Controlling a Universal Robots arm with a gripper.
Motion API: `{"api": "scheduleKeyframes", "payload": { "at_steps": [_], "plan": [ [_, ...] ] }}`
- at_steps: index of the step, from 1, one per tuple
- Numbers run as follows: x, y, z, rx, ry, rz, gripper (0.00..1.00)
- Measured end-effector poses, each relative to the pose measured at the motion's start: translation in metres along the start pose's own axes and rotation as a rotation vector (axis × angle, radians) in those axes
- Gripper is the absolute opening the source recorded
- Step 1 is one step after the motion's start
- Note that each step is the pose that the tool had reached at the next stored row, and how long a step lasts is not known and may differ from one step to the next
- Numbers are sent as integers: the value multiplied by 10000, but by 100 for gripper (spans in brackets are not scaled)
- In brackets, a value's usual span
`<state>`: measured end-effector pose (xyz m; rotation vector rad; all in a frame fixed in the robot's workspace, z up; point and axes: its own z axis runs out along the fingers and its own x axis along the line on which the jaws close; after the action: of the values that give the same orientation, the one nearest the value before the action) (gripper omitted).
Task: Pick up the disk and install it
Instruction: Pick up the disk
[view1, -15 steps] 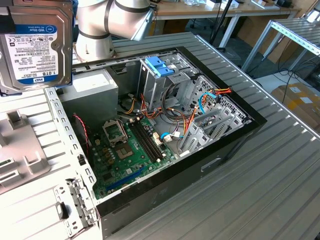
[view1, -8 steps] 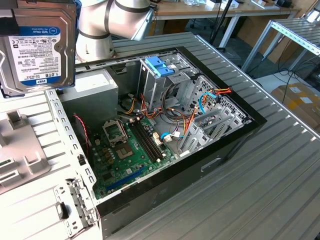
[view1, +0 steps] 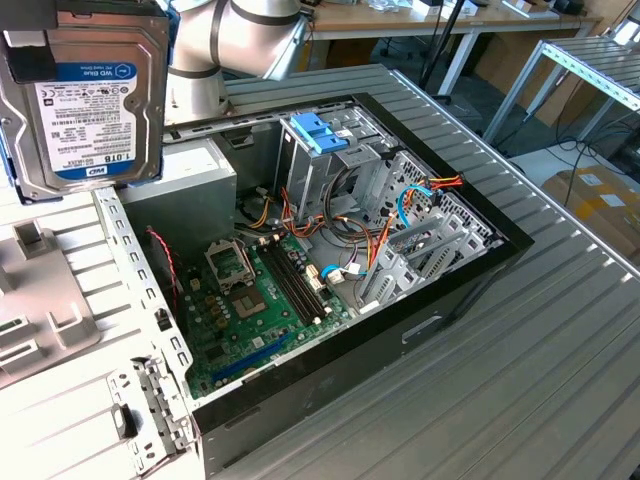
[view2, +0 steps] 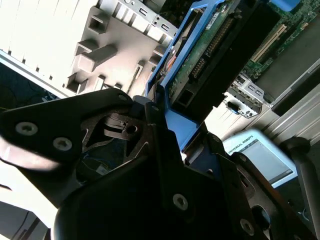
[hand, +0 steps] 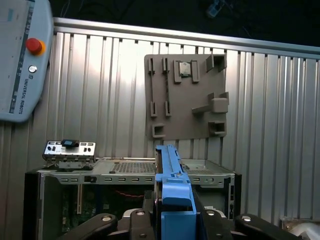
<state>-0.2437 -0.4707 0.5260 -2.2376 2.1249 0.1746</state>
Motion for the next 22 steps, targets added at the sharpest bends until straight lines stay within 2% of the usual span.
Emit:
{"api": "scheduleKeyframes", "payload": {
  "at_steps": [3,11,16,17,18,19,20,21,22],
  "plan": [
    [104,-72,-5,0,0,0,37],
    [160,-106,-6,-1,0,0,37],
    [219,-137,-8,0,1,0,37],
    [224,-141,-8,0,21,1,37],
    [225,-141,-9,-4,79,5,37],
    [225,-142,-9,-10,187,9,37],
    [226,-143,-9,-17,330,15,37],
    [226,-145,-8,-21,421,19,37],
    [233,-152,-5,-22,444,21,37]
  ]
}}
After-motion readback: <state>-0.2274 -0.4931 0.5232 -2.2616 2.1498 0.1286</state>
